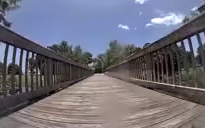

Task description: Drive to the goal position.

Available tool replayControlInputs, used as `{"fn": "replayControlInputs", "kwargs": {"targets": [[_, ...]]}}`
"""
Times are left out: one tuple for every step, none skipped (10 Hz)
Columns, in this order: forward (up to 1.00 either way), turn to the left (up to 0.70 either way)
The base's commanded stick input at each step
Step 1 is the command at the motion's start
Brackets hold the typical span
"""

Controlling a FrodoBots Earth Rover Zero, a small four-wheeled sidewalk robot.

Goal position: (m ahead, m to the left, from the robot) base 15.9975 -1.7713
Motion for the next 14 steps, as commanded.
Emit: {"fn": "replayControlInputs", "kwargs": {"targets": [[-0.85,0.00],[-0.85,0.00],[-0.85,0.00],[-0.85,0.00],[-0.85,0.00],[-0.85,0.00],[-0.85,0.00],[-0.85,0.00],[-0.85,0.00],[-0.85,0.00],[-0.85,0.00],[-0.18,0.00],[0.00,0.00],[0.00,0.00]]}}
